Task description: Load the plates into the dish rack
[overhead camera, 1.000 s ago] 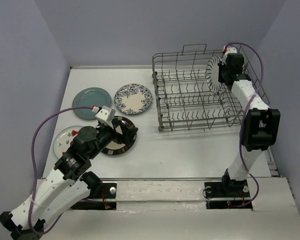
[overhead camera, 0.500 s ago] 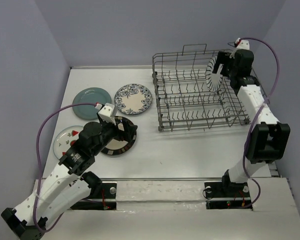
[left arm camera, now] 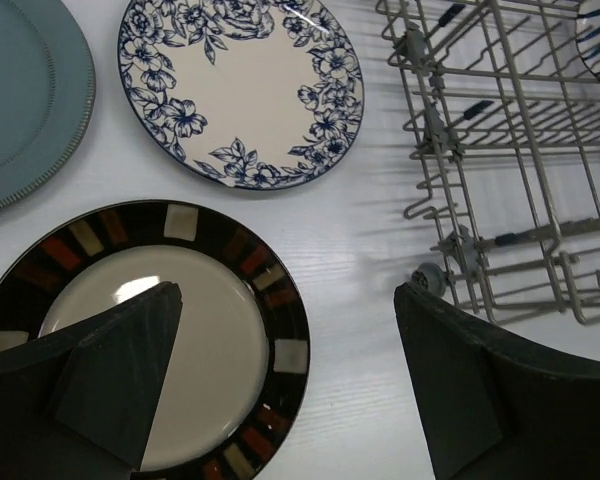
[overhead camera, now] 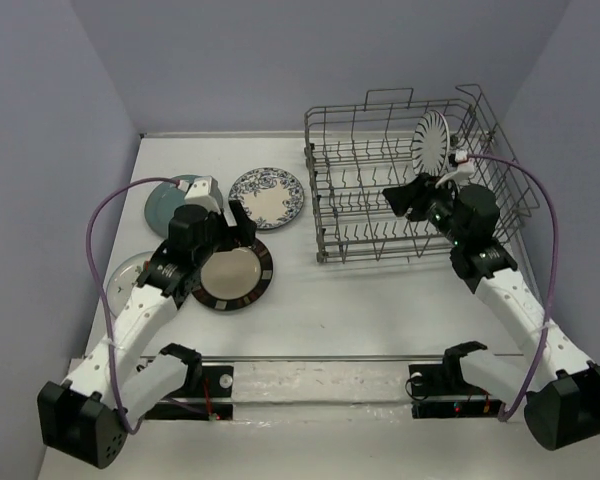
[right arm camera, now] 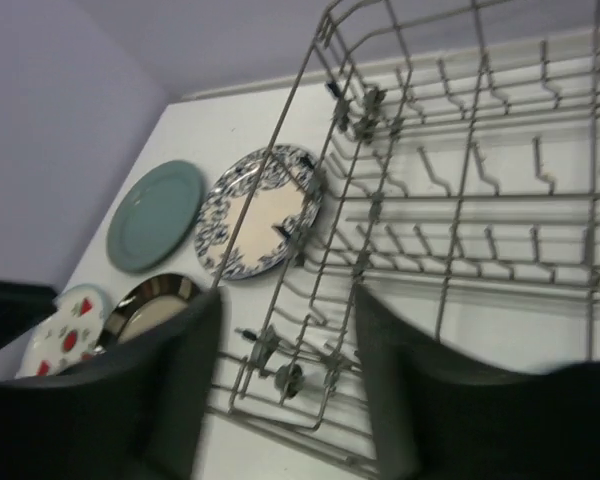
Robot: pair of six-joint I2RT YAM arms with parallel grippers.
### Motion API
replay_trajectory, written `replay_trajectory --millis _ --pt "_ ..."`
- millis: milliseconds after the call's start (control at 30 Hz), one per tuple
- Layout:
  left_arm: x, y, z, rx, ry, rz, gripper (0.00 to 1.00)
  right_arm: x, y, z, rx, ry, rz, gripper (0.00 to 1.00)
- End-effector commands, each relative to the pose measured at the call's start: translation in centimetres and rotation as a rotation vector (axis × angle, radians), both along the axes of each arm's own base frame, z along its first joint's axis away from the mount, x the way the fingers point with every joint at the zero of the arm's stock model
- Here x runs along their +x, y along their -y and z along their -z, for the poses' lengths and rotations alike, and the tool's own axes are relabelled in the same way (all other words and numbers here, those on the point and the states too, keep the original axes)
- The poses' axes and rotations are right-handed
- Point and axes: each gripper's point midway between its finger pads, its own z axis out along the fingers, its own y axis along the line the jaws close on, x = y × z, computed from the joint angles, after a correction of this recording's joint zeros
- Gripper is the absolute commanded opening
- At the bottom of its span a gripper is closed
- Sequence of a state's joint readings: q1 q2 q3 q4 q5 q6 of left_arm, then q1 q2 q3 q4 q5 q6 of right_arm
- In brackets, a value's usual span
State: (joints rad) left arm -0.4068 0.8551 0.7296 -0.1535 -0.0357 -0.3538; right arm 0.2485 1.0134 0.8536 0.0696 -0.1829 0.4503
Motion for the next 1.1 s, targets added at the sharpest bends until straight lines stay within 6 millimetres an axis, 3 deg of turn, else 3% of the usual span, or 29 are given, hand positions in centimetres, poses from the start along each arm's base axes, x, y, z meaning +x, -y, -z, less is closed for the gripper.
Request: replay_trajectory --millis 0,33,133,200,333,367,467,500,567,733,1067 --pt "3.4 1.4 -1.5 -0.127 -0.011 0.037 0.99 -2.9 -2.8 -0.1 0.116 0.040 -0.162 0.35" --pt "4.6 1.1 -0.6 -0.125 -0.038 0.004 0.98 -3.3 -3.0 0.9 0.120 0.027 -0.178 0.30" --pt "7.1 0.6 -0.8 -0.187 -0.015 -0.070 0.95 -4.6 -3.9 1.7 0.110 0.030 -0.246 0.29" --pt "8.3 0.2 -0.4 -0.207 -0.017 -0.112 0.94 -5.2 -4.2 1.7 0.104 0.039 -0.282 0.29" --pt "11.3 -0.3 2.4 -0.212 -0.078 -0.182 0.93 -6.7 -4.6 1.1 0.089 0.081 -0.346 0.30" --pt "12.2 -0.7 2.2 -0.208 -0.071 -0.207 0.93 -7.2 -4.7 0.9 0.090 0.091 -0.360 0.31" --pt "14.0 -1.4 3.7 -0.180 -0.096 -0.259 0.93 -7.8 -4.7 0.6 0.096 0.107 -0.373 0.32" --pt "14.5 -1.5 5.0 -0.168 -0.124 -0.270 0.93 -7.9 -4.7 0.6 0.096 0.107 -0.376 0.32" --pt "15.5 -1.7 5.3 -0.150 -0.131 -0.277 0.93 -8.1 -4.8 0.7 0.097 0.105 -0.387 0.34" --pt "17.1 -3.1 8.5 -0.100 -0.192 -0.330 0.93 -8.5 -5.0 0.6 0.103 0.110 -0.405 0.34" --pt "18.6 -3.6 12.1 -0.079 -0.232 -0.343 0.85 -8.8 -5.3 0.8 0.113 0.112 -0.427 0.34"
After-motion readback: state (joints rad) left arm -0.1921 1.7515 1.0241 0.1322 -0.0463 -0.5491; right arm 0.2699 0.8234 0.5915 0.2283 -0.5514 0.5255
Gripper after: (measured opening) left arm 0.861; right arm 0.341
